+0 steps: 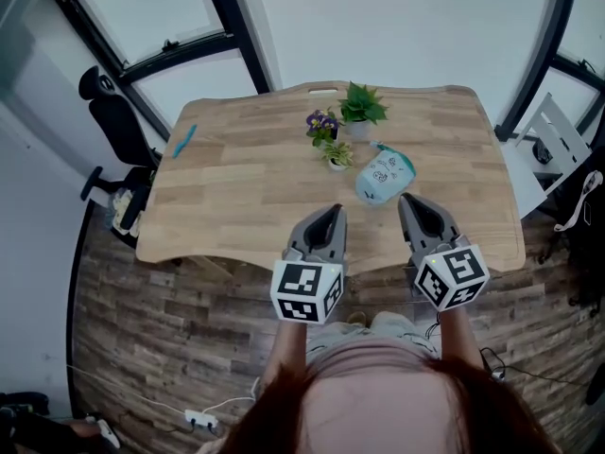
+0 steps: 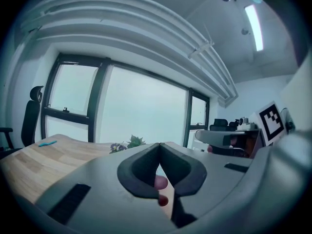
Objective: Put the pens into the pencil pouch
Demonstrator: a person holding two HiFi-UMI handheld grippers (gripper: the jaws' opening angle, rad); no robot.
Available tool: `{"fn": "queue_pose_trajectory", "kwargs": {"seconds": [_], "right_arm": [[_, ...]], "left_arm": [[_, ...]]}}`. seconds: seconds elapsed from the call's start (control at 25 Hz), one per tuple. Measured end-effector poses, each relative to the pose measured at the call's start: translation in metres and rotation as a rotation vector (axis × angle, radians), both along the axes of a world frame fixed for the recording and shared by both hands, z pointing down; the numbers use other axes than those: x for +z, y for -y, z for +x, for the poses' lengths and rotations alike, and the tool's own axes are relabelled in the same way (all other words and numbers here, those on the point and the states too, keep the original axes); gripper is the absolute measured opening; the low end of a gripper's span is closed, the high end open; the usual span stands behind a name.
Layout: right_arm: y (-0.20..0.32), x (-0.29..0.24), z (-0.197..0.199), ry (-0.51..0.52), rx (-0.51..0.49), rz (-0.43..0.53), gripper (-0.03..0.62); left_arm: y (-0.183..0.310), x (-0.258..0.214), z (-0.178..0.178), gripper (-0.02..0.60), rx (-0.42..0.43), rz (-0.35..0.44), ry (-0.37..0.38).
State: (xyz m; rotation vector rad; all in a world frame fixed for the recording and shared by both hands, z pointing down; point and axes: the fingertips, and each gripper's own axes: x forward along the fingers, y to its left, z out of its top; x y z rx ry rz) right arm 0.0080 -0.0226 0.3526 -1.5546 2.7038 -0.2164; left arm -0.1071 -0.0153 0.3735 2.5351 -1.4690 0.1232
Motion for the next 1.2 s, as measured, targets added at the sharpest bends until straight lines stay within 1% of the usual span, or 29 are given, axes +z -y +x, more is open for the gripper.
{"fn": "queue_pose_trajectory", "kwargs": {"seconds": [0.16,0.36,0.56,0.76,0.96,1.2], "right_arm": [[-0.002,-0.005,0.007,0.015,-0.013,0.007,0.0],[-0.007,-0.016,0.025,0.01,-0.016,0.016,0.0],[-0.017,-0.027,0.042,0.02,-0.016,0.024,0.0],[-0.034,-0.033,0.052,0.01,-0.032,0.044,0.0],[-0.05,-0.037,0.067,0.013,-0.027,0.048,0.0],[-0.073,-0.041,0.088,0.015,-0.03,0.056,0.0]], "left_arm": [[-0.002,-0.009,0.009,0.002,0.0,0.024,0.004],[-0.012,-0.023,0.027,0.002,0.006,0.029,-0.017],[-0.024,-0.032,0.048,0.002,-0.002,0.033,0.002],[-0.039,-0.039,0.061,0.002,-0.026,0.039,0.009],[-0.054,-0.043,0.076,0.003,-0.041,0.046,0.021],[-0.076,-0.048,0.094,0.002,-0.054,0.051,0.015]]}}
